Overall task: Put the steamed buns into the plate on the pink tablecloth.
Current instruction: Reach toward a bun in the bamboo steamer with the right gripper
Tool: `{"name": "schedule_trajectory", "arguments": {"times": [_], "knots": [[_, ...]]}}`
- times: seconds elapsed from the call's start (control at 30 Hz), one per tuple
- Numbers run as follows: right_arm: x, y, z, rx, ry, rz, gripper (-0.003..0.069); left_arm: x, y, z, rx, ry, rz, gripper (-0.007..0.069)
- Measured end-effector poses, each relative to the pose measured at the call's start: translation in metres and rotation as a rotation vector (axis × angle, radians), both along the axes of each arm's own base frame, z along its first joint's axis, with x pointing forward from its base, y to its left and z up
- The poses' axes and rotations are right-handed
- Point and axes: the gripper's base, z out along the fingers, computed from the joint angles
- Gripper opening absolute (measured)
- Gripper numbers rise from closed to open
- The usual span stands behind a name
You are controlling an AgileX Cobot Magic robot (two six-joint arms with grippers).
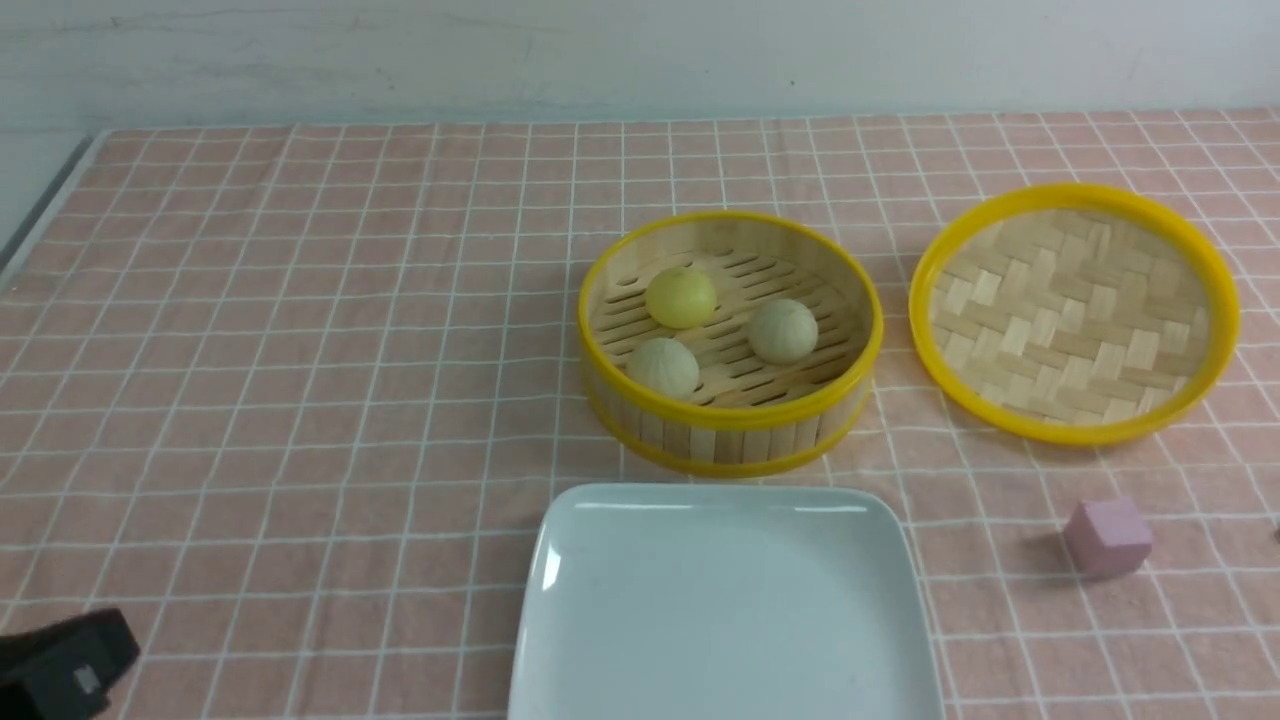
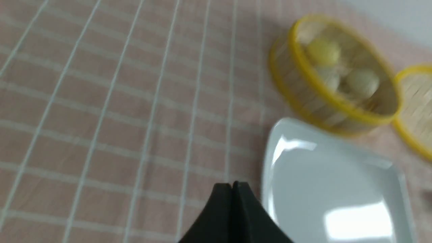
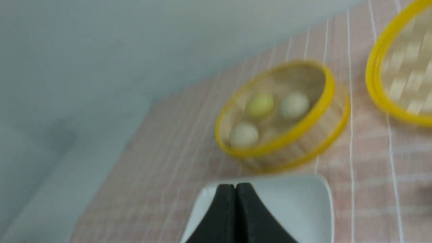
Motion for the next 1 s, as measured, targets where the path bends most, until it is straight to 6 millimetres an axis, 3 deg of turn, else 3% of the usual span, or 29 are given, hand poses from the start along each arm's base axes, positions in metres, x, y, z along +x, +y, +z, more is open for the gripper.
{"name": "schedule_trajectory", "arguments": {"times": [0.03, 0.07, 0.13, 0.2, 0.27, 0.37, 0.6, 0.7, 0.73, 0.87, 1.0], "knots": [[0.002, 0.001, 0.0, -0.009, 0.018, 0.014, -0.001, 0.003, 0.0, 0.002, 0.014, 0.019, -0.006, 0.0001], [0.019, 0.006, 0.0, -0.074, 0.188, 0.134, -0.001, 0.012, 0.0, 0.004, 0.071, 0.146, -0.049, 0.0001], [0.038, 0.009, -0.002, -0.114, 0.33, 0.227, -0.001, 0.022, 0.0, 0.007, 0.1, 0.214, -0.078, 0.0001], [0.048, 0.01, -0.003, -0.135, 0.39, 0.293, -0.001, 0.029, -0.001, 0.007, 0.114, 0.255, -0.096, 0.0001], [0.08, 0.015, -0.006, -0.127, 0.466, 0.408, -0.0008, 0.041, -0.001, 0.005, 0.13, 0.308, -0.119, 0.0001], [0.101, 0.02, -0.006, -0.107, 0.461, 0.466, -0.0006, 0.046, -0.002, 0.001, 0.134, 0.335, -0.126, 0.0001], [0.195, 0.07, -0.009, -0.174, 0.46, 0.592, 0.0029, 0.051, -0.002, -0.002, 0.133, 0.365, -0.128, 0.0006], [0.239, 0.093, -0.018, -0.279, 0.469, 0.579, 0.0084, 0.051, -0.002, -0.002, 0.133, 0.366, -0.128, 0.001], [0.24, 0.094, -0.015, -0.284, 0.464, 0.572, 0.009, 0.051, -0.002, -0.002, 0.133, 0.366, -0.128, 0.001], [0.297, 0.118, -0.031, -0.471, 0.501, 0.482, 0.0226, 0.051, -0.003, -0.002, 0.121, 0.365, -0.129, 0.0013], [0.333, 0.128, -0.045, -0.586, 0.547, 0.35, 0.0339, 0.052, -0.004, -0.002, 0.113, 0.366, -0.131, 0.0016]]}}
